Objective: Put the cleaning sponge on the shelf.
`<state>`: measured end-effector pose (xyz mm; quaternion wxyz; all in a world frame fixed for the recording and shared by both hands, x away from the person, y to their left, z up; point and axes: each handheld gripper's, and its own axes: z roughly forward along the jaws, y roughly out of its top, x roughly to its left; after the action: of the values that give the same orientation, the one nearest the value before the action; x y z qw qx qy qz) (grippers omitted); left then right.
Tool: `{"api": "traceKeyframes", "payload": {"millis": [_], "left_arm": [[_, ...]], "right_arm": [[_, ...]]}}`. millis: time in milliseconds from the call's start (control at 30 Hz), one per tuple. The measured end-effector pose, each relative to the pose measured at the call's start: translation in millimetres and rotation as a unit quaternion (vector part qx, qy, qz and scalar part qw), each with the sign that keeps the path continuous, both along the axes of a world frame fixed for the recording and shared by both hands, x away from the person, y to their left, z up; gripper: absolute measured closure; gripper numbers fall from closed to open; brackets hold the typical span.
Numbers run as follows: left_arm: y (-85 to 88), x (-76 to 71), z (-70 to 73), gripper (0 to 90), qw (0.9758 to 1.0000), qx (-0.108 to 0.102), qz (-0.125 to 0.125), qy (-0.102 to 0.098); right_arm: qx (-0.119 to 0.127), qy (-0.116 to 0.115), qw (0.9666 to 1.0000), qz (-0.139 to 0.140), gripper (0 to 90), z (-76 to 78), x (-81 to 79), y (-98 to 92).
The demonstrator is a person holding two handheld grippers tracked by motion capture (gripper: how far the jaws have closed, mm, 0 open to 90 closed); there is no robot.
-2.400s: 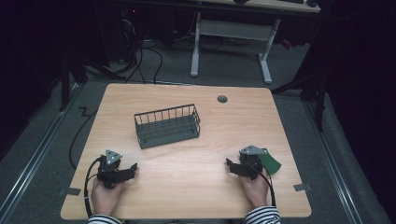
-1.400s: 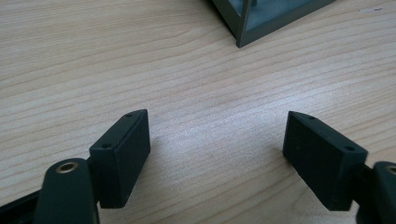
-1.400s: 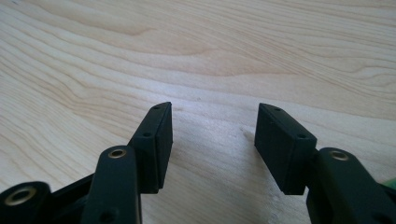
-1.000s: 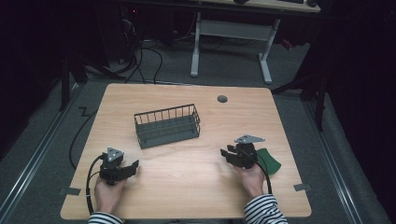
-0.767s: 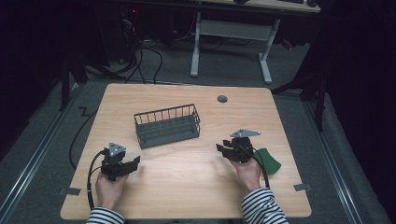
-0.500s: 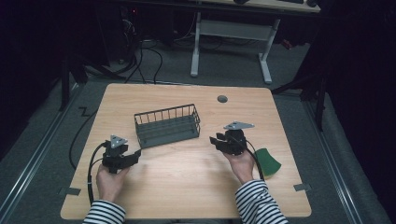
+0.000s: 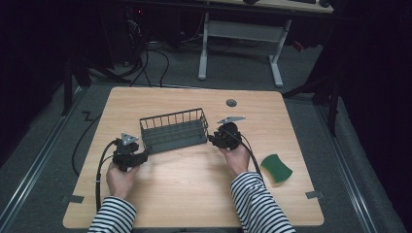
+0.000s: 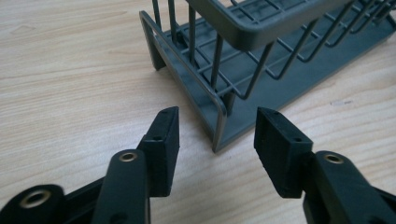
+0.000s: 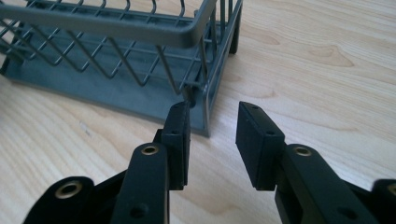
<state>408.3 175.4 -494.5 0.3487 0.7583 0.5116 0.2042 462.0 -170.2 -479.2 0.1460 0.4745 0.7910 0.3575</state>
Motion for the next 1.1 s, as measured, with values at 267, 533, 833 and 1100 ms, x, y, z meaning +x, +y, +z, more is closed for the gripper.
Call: {"api": "traceKeyframes", "payload": {"millis": [267, 533, 833, 1100], "left_arm": [[-1.2, 5.1, -4.8, 59.9, 0.9999, -0.011, 0.002, 0.001], [-0.8, 8.2, -7.6, 72.1, 0.9997, -0.023, -0.004, 0.004], [-0.6, 10.2, -10.3, 84.6, 0.9995, -0.026, -0.014, 0.012], [-2.8, 7.2, -9.3, 85.5, 0.9992, -0.017, -0.033, 0.013]], "right_arm": [[-0.010, 0.012, 0.9999, -0.005, 70.8, -10.0, 11.9, 10.3], [-0.021, 0.012, 0.9997, -0.003, 79.4, -13.2, 16.8, 16.6], [-0.025, 0.005, 0.9997, 0.004, 86.3, -13.9, 16.2, 17.4], [-0.033, 0.010, 0.9994, 0.008, 86.6, -12.3, 12.8, 14.8]]}}
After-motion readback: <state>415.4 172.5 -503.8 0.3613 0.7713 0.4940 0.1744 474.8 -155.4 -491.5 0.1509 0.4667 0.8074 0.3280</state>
